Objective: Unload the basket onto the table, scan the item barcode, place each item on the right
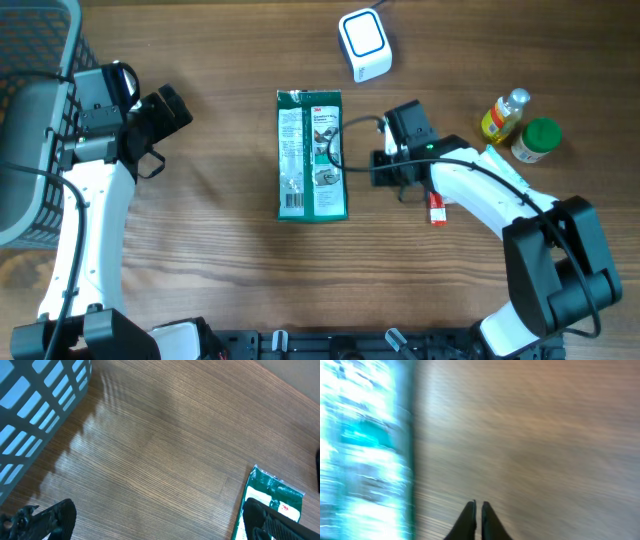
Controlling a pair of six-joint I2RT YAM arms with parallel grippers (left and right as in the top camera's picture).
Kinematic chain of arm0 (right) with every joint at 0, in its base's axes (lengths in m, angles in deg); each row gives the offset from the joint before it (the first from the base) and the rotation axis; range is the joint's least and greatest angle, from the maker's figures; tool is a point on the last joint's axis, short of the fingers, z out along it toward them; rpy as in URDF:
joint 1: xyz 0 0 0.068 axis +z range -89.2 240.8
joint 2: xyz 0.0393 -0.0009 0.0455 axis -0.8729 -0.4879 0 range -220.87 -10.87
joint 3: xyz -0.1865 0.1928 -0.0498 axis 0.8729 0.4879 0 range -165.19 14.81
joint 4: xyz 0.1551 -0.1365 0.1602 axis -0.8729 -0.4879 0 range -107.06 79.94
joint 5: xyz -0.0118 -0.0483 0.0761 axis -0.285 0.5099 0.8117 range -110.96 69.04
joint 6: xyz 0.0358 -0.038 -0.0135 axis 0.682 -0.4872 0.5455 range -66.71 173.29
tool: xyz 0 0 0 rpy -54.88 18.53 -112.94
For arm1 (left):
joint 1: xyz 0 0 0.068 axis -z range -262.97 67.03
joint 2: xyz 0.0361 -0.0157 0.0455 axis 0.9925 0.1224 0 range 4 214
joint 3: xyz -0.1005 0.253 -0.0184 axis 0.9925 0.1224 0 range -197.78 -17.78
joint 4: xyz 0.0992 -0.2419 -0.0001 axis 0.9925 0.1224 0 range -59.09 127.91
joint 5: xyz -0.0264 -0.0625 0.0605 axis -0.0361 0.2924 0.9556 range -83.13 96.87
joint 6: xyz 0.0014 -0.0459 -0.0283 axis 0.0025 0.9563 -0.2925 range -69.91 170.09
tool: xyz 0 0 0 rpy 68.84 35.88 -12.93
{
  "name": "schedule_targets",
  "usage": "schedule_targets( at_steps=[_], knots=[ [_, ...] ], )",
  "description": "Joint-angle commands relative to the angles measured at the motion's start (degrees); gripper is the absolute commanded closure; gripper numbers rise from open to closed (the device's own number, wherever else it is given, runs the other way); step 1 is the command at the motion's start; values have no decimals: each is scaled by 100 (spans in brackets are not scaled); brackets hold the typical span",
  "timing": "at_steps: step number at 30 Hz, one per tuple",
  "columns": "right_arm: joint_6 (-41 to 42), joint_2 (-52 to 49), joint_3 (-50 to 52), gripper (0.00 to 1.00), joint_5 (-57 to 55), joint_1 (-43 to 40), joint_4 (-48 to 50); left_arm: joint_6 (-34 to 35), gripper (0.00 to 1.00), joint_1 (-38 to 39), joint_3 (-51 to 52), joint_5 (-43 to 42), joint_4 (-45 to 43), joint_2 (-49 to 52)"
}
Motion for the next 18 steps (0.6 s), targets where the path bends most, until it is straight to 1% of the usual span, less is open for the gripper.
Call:
schedule_targets(
  at_steps=[1,3,4,8,9,11,13,18],
  knots=[
    [809,-81,-131,83,1086,4,433,50,0,-26,-55,-24,-22,-28],
    [1202,-81,-131,83,1084,4,505,50,0,-26,-55,-24,-20,-28],
    [1279,-81,-131,81,1084,4,498,50,0,-26,-55,-24,-20,-28],
    [1316,-81,-118,78,1084,4,446,50,0,-26,-55,-26,-20,-28],
    [1303,-81,-118,73,1082,4,428,50,0,-26,-55,-24,-20,-28],
    [1298,-81,-118,72,1078,4,431,50,0,-26,-55,-24,-20,-28],
    [1298,-81,-118,68,1051,4,439,50,0,-26,-55,-24,-22,-28],
    [1182,-81,-118,69,1038,4,337,50,0,-26,-55,-24,-20,-28]
  ],
)
